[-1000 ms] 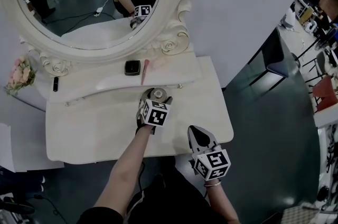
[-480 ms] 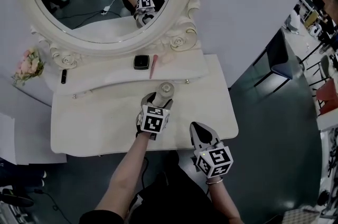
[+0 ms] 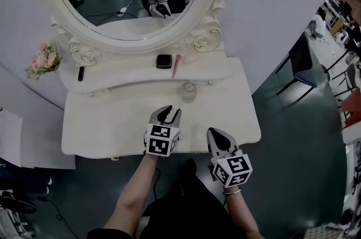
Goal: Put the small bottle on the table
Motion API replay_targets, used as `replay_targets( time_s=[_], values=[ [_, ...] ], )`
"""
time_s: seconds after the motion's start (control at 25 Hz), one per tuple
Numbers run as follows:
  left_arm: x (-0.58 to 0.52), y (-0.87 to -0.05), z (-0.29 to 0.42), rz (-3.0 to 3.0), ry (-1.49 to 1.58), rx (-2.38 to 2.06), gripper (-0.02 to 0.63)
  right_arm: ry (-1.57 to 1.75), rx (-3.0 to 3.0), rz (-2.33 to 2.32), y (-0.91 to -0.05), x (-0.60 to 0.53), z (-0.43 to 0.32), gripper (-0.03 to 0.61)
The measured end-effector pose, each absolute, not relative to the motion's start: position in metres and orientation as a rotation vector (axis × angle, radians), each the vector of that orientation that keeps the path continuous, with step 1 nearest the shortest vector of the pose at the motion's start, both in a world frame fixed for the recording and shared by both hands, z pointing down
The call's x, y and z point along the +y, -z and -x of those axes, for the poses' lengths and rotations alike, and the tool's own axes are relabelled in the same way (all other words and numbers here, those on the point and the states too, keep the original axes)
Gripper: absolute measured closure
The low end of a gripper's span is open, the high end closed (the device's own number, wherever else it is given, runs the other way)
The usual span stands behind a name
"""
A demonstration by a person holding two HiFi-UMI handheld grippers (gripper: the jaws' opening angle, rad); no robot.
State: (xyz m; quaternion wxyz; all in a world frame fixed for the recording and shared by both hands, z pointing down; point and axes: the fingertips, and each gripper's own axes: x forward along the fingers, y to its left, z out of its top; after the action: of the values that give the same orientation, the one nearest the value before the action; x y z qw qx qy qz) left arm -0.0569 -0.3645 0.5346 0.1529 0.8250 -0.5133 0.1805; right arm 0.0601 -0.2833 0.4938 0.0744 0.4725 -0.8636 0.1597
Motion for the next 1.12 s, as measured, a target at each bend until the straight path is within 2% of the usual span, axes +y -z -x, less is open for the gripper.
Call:
replay_targets(
  time_s=[0.64, 1.12],
  values=[
    [-0.291, -0.513, 0.098, -2.343, -0.45, -1.53, 0.574, -0.449, -2.626, -1.404, -0.483, -0.259, -0.038, 0.574],
    [-0.251, -0.505, 0.13, -2.3, -0.405, -1.582, 0.606, -0.443, -2.655, -1.354, -0.484, -0.238, -0.016, 0.574]
  ],
)
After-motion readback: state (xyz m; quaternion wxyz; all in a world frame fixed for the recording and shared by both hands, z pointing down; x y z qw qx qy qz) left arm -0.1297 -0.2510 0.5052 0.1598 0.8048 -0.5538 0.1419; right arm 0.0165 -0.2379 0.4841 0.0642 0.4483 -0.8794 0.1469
